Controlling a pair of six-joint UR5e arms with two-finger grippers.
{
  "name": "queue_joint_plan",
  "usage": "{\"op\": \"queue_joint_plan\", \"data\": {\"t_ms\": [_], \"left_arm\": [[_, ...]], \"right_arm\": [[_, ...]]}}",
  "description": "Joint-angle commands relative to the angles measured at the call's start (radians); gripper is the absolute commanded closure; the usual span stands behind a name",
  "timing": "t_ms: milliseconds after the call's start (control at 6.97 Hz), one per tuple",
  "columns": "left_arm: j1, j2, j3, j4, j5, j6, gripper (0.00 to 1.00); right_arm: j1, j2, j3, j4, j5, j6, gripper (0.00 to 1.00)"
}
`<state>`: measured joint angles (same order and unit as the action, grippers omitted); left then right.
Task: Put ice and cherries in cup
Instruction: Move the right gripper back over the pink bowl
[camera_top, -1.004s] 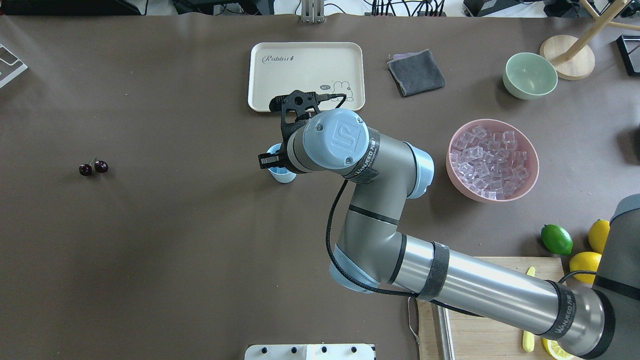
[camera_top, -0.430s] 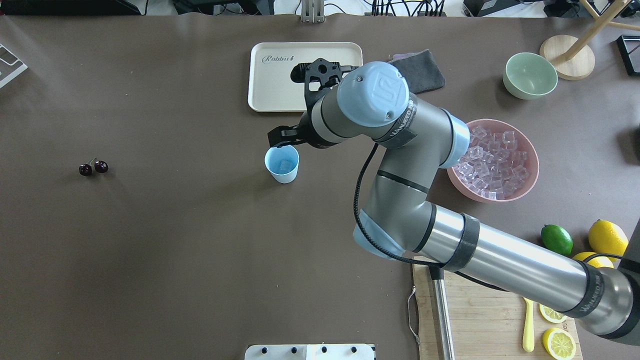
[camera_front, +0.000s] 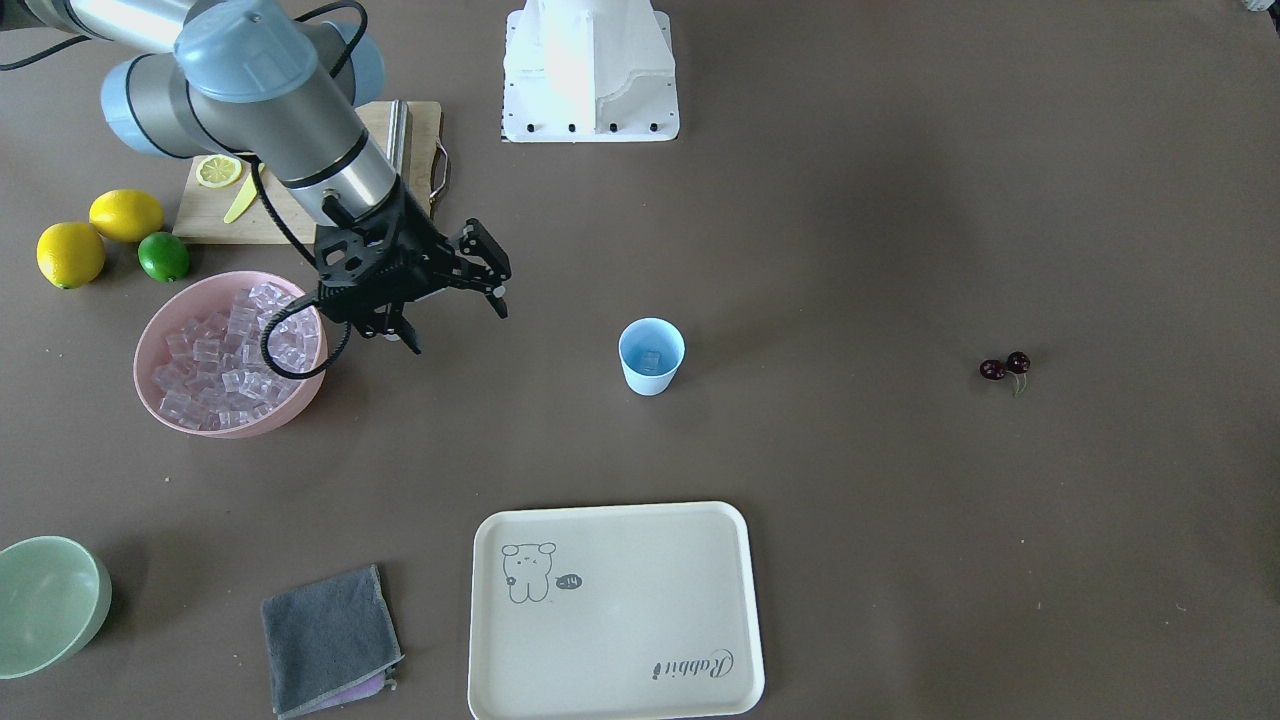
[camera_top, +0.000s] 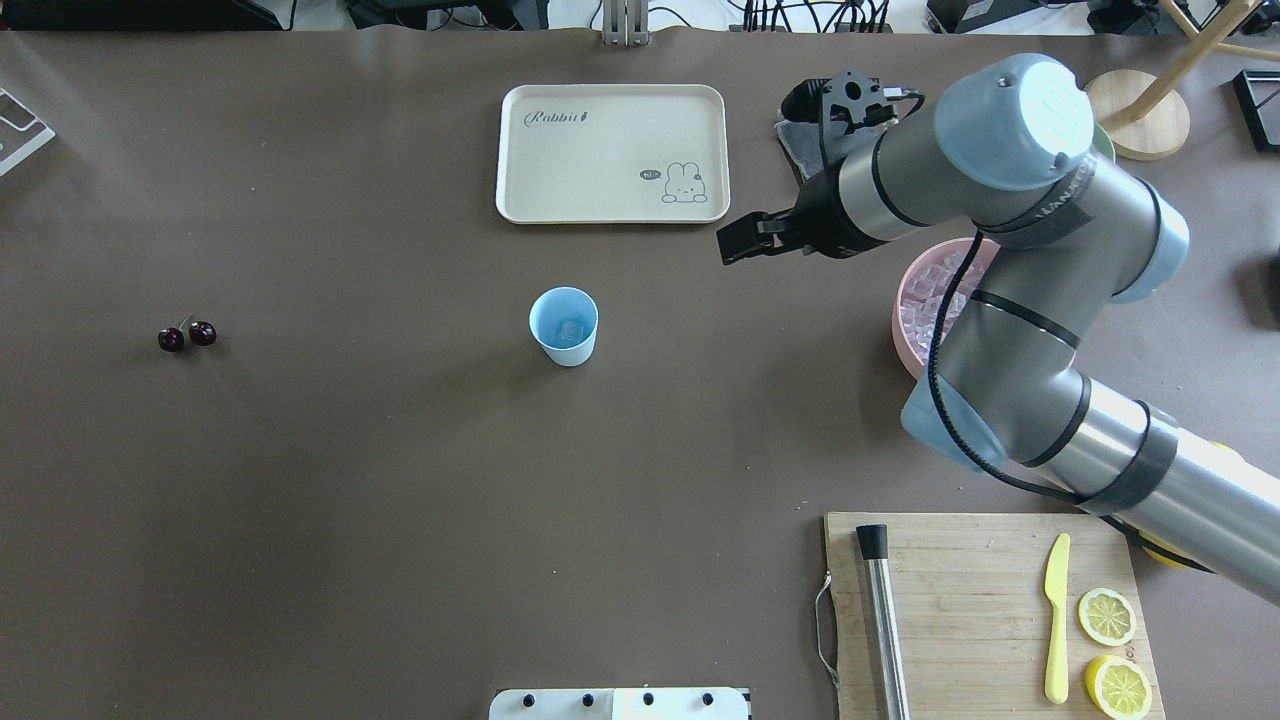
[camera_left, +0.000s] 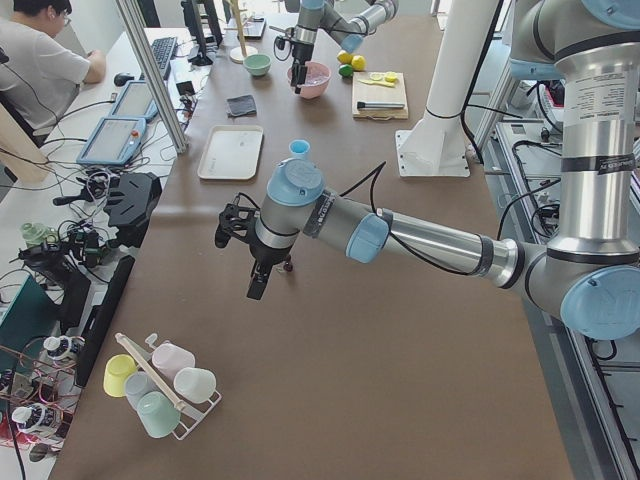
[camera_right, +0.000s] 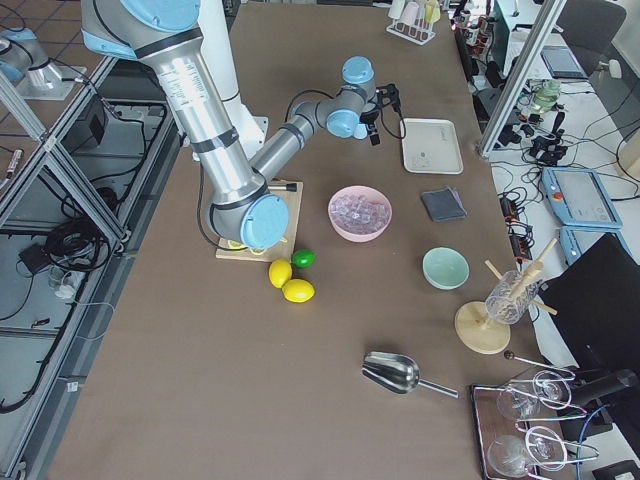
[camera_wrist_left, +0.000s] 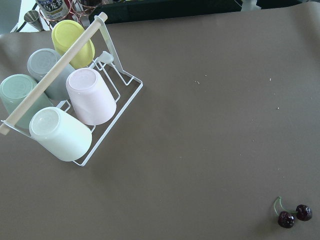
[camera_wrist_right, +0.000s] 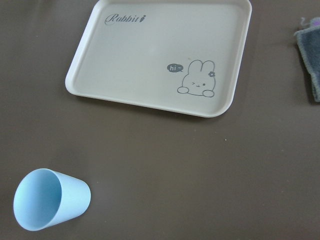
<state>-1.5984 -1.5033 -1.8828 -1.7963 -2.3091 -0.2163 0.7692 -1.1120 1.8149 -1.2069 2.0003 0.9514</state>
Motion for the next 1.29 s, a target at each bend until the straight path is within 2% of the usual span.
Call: {"op": "queue_joint_plan", "data": {"t_ms": [0,143,287,574,860,1147], "left_arm": [[0.0,0.0,0.001,0.0,0.0,0.0,0.02],[0.0,0.0,0.001,0.0,0.0,0.0,0.02],[-0.002,0.0,0.001,0.0,0.0,0.0,0.02],[0.0,0.0,-0.001,0.0,0.0,0.0,0.02],[0.0,0.0,0.002,0.0,0.0,0.0,0.02],[0.0,-0.003,0.002,0.0,0.004,0.0,0.02]], "right_arm": [[0.057,-0.174,0.105,-0.016,0.0,-0.023,0.01],[0.074,-0.246,0.131,-0.014,-0.017,-0.025,0.01],[0.073,-0.308,0.139,-0.013,-0.075,-0.025,0.01],[0.07,-0.377,0.13,-0.013,-0.151,-0.023,0.01],[0.042,-0.378,0.091,-0.014,-0.195,-0.022,0.02],[0.006,-0.358,0.055,-0.016,-0.201,-0.01,0.04]]}}
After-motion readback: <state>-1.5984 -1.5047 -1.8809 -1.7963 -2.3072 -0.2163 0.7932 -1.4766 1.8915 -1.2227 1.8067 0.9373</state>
